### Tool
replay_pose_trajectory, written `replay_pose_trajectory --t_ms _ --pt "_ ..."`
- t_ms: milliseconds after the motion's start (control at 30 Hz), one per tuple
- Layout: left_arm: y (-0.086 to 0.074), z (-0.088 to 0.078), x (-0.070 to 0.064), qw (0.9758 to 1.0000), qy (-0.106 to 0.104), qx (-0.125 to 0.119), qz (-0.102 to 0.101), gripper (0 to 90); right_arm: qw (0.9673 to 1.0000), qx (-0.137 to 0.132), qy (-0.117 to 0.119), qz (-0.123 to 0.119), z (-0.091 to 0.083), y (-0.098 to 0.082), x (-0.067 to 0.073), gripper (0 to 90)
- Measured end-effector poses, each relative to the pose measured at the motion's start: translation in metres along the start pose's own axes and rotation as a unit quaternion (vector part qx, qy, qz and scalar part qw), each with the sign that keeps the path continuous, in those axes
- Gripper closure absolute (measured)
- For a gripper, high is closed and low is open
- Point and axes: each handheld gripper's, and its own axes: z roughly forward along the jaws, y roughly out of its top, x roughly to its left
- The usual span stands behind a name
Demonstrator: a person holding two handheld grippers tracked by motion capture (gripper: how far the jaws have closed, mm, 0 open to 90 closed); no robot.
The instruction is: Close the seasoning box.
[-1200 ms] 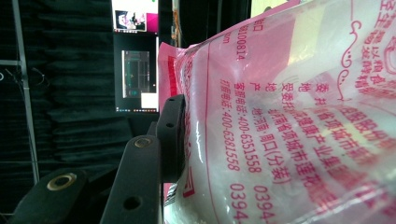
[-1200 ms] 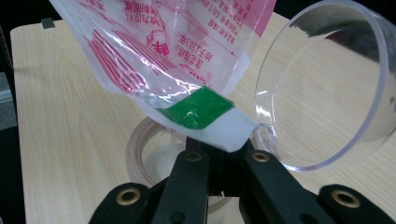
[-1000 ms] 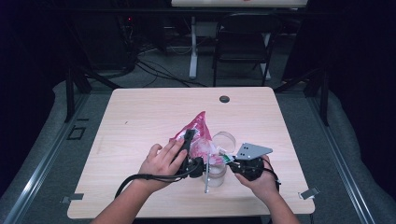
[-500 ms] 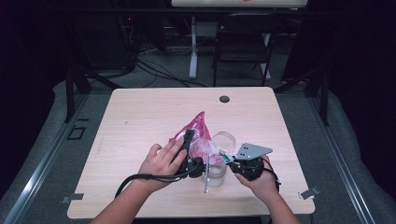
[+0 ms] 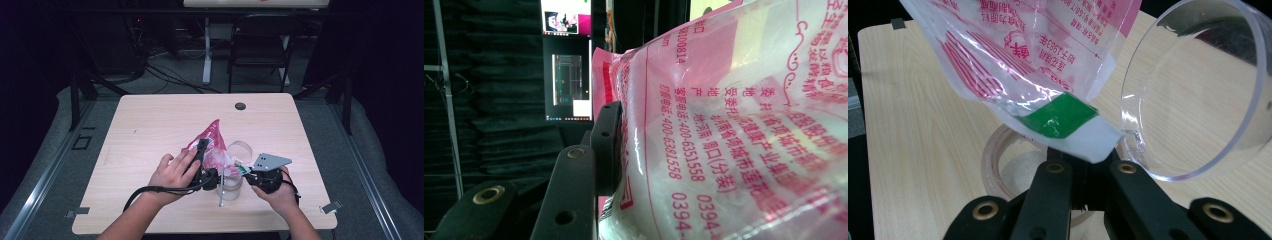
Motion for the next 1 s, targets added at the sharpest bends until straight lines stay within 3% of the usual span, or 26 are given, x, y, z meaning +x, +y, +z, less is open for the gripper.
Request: replay_pose_trajectory --t_ms 1000 --pt "-0.0021 0.0005 -0.0019 0.9999 -0.001 -0.004 -0.012 63.6 1.0 0.002 -0.001 0.001 -0.0005 -0.0001 -0.0006 90.0"
